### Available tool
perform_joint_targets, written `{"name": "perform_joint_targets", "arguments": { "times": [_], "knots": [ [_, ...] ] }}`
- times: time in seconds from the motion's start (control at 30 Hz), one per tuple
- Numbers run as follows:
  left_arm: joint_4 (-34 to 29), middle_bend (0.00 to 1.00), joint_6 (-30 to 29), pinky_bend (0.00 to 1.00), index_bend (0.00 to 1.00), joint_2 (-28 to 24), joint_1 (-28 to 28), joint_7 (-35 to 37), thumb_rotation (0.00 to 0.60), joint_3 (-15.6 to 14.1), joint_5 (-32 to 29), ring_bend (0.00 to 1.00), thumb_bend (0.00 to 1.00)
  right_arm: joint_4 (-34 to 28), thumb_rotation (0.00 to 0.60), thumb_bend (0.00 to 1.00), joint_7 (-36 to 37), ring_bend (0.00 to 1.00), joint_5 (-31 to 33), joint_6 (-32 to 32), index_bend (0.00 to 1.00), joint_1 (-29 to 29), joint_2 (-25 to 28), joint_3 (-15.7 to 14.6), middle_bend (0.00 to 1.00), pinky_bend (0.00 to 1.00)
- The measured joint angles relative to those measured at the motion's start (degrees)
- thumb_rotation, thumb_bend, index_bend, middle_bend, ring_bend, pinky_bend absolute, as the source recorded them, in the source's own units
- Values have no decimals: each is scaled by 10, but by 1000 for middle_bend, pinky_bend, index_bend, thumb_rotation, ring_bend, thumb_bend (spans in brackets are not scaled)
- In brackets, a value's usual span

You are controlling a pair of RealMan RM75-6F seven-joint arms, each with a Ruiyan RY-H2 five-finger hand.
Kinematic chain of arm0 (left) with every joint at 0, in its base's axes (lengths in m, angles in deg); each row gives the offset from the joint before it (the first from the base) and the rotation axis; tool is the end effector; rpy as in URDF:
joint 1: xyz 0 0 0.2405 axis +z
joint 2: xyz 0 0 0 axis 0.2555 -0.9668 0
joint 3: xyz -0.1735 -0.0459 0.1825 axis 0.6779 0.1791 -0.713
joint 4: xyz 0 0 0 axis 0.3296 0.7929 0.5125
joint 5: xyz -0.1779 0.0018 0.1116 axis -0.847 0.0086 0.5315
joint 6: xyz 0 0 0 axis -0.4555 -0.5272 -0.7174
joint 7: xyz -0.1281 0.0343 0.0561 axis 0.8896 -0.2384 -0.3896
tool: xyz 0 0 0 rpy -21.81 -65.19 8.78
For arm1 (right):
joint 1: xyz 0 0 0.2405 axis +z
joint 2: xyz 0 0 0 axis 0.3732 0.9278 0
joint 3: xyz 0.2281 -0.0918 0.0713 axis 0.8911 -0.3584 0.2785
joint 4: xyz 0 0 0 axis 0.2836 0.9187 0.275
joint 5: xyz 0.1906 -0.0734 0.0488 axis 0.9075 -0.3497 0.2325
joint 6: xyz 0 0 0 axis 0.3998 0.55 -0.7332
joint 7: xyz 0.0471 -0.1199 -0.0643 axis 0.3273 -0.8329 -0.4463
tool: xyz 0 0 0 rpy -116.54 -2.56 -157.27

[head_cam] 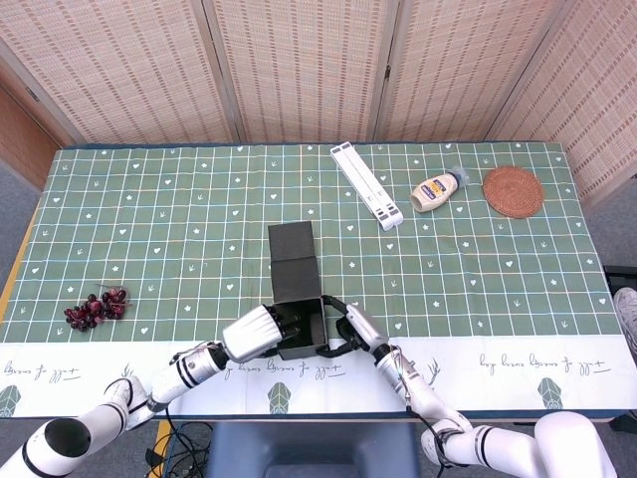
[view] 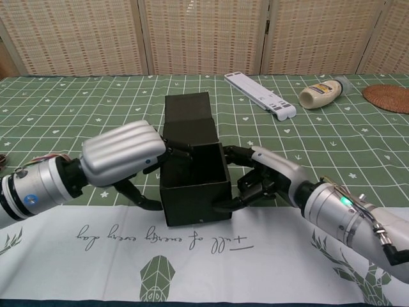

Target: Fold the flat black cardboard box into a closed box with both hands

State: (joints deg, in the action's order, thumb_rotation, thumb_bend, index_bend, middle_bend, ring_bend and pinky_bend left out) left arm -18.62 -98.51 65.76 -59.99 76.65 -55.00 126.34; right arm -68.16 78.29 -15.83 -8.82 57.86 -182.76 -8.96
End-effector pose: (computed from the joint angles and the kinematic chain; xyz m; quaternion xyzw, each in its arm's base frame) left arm -0.1501 0.3112 -0.0767 -0.8204 -0.1190 -0.5109 0.2277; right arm -0.1528 -0.2920 -0.1211 0.5325 -0.6810 0.4817 0.1432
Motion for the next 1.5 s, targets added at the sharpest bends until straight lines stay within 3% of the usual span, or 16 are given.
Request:
{"name": "perform_joint_targets", "arguments": {
  "times": [0.73, 1.17, 1.5],
  "knots": [
    [-58, 396, 23, 771, 487, -23, 22, -34, 600, 3, -15, 599, 94, 3, 600, 191, 4, 866, -5, 3, 387, -1, 0, -6, 502, 1000],
    [-37, 397, 31, 767, 499, -9, 28, -34, 600, 0, -12, 603, 94, 2, 600, 191, 2, 866, -8, 5, 394, -2, 1, -9, 502, 1000],
    [-18, 454, 43, 766, 555, 4, 13, -42, 600, -3, -2, 603, 94, 2, 600, 191, 3, 866, -9, 5, 394, -2, 0, -11, 502, 1000]
  ]
}}
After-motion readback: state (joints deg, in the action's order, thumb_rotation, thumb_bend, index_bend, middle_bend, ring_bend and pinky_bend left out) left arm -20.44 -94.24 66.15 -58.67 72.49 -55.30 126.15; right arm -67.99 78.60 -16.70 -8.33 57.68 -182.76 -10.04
